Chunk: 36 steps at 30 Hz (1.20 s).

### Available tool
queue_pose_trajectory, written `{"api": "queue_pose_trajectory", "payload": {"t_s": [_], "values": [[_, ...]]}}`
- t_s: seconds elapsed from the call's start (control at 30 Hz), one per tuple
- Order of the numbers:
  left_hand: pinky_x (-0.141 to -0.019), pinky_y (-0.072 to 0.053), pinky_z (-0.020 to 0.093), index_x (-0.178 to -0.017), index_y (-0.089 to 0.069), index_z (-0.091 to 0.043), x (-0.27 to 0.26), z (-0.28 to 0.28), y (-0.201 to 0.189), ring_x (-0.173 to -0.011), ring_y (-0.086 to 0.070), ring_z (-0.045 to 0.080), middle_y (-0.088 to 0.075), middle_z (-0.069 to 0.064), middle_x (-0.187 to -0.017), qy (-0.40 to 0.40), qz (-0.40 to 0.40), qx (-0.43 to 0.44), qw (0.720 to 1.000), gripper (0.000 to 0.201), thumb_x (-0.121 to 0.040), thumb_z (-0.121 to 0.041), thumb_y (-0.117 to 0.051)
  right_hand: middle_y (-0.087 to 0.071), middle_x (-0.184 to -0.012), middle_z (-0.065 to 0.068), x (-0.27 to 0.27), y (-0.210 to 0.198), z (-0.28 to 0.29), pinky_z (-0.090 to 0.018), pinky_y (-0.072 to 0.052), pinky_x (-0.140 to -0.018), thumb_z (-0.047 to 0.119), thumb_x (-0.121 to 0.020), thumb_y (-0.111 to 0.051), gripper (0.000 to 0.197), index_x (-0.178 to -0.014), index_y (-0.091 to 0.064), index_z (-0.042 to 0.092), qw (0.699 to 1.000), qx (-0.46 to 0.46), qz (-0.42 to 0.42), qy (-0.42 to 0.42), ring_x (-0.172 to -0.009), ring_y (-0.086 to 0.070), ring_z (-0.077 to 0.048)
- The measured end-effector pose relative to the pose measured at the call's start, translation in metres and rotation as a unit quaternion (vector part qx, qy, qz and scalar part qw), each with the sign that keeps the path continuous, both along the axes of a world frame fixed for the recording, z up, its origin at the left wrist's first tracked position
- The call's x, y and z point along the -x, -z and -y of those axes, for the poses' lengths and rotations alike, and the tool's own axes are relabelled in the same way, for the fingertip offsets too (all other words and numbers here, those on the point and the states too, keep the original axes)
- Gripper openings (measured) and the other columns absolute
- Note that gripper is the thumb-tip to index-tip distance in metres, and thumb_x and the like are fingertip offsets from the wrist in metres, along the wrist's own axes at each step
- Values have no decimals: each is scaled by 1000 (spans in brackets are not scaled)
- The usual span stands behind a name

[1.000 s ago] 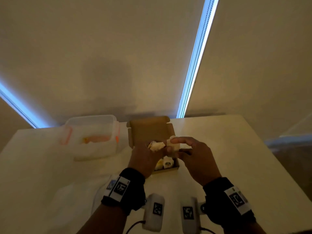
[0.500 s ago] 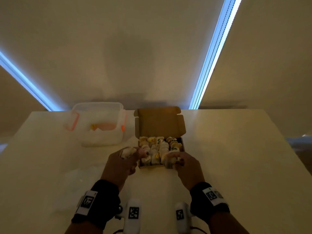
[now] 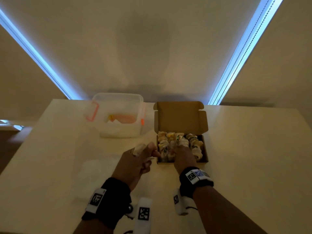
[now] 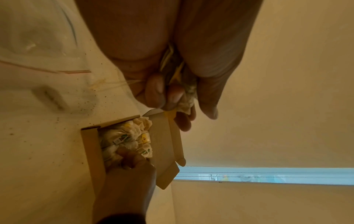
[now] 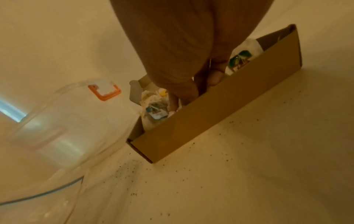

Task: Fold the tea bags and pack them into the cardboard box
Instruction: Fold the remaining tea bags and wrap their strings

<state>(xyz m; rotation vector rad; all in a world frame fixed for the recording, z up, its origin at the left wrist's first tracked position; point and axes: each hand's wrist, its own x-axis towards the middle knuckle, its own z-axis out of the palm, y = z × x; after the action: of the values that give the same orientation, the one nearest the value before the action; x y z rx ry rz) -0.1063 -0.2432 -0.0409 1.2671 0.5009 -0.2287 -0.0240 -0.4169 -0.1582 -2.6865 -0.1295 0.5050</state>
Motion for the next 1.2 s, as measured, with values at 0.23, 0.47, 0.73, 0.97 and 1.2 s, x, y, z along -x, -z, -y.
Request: {"api": "queue_pose_trajectory", "payload": {"t_s": [0.23, 0.47, 0.73, 0.97, 1.2], "values": [[-50, -39, 24, -111, -64, 0, -23, -9, -51, -59, -48, 16, -64, 12, -88, -28, -6, 175, 984, 60, -99, -56, -48, -62, -121, -4, 13, -75, -7, -32, -50, -90, 16, -96, -62, 24, -118, -71, 17, 979, -158, 106, 65, -111, -59, -22], [-59, -53, 31, -110, -64, 5, -47, -5, -118, -68, -62, 25, -64, 16, -86, 4, 42, 236, 971, 50, -104, -42, -47, -67, -94, 20, 45, -239, -21, -4, -46, -71, 22, -96, -68, 13, -100, -66, 34, 887, -405, 221, 25, -89, -63, 12], [-64, -57, 27, -106, -70, -2, -53, 15, -184, -79, -72, 18, -73, 10, -89, 88, 135, 124, 979, 32, -104, -29, -53, -66, -98, 14, 39, -304, -17, -6, -46, -72, 39, -85, -77, 24, -107, -70, 33, 892, -347, 288, 39, -89, -61, 2], [-73, -61, 30, -101, -71, -1, -57, 6, -212, -77, -71, 22, -74, 15, -89, 118, 203, 112, 966, 44, -101, -39, -49, -75, -84, 12, 24, -342, -5, -27, -56, -76, 26, -91, -73, 4, -93, -75, 26, 870, -409, 269, 59, -82, -70, -6], [-64, -55, 26, -91, -77, -4, -60, -9, -222, -75, -60, 24, -69, 12, -76, 99, 213, 150, 960, 32, -102, -9, -48, -77, -96, 1, 21, -385, -5, -39, -62, -84, 21, -95, -67, 11, -103, -71, 15, 835, -510, 199, 53, -91, -74, -14]]}}
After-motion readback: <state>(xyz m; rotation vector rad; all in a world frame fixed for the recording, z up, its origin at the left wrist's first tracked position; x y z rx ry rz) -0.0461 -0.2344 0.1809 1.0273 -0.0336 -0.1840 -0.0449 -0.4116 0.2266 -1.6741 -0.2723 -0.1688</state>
